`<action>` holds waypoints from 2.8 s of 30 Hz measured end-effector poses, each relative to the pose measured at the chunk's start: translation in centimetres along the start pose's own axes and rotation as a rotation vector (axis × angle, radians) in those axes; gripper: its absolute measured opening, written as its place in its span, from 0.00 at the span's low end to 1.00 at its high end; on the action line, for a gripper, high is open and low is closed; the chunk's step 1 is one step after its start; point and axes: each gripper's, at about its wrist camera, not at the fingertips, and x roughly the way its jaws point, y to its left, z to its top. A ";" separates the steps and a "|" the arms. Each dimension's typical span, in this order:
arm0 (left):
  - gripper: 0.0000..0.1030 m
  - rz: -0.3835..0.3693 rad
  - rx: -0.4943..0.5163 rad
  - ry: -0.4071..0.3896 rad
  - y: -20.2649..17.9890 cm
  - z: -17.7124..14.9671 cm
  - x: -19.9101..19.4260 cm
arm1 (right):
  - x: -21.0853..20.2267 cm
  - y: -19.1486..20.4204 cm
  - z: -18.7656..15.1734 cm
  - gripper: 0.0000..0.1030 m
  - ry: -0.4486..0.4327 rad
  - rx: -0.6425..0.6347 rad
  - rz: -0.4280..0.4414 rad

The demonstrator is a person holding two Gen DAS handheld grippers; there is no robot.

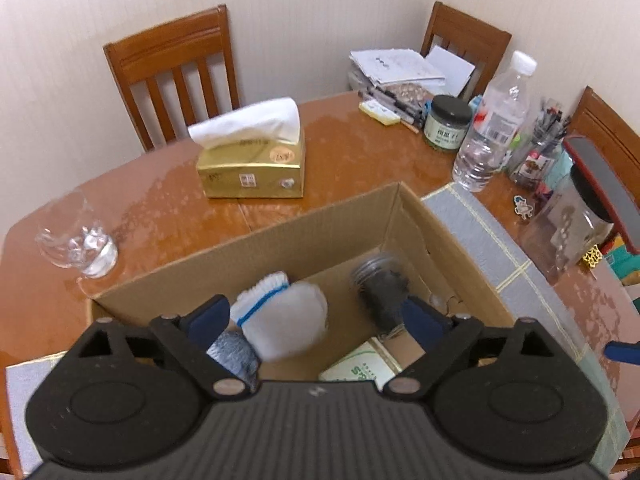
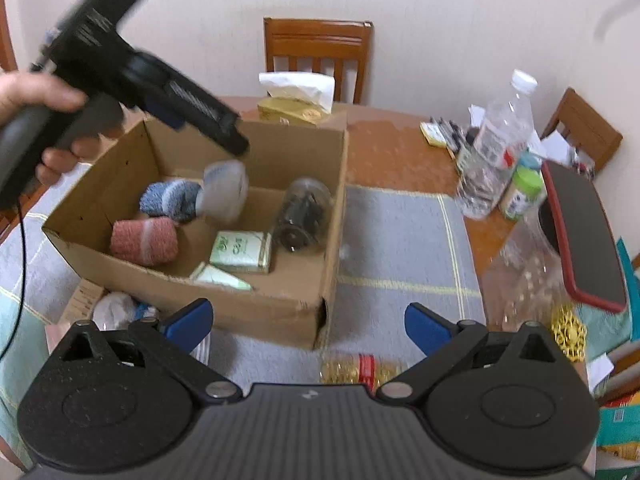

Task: Organize objects
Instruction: 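Return both tools from the box to the items on the towel, then grasp the pink leaflet with the left tool while the right tool grasps the white plastic container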

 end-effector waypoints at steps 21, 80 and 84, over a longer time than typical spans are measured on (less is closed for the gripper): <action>0.97 0.146 -0.138 -0.071 -2.2 -12.0 -10.5 | -0.6 0.0 -7.9 1.00 0.073 0.010 0.016; 0.97 0.267 -0.392 0.257 3.2 -30.0 -5.5 | 6.7 3.2 -10.4 1.00 0.162 -0.045 0.039; 0.98 0.308 -0.389 0.265 5.0 -30.5 -5.8 | 6.6 2.8 -10.7 1.00 0.142 -0.077 0.063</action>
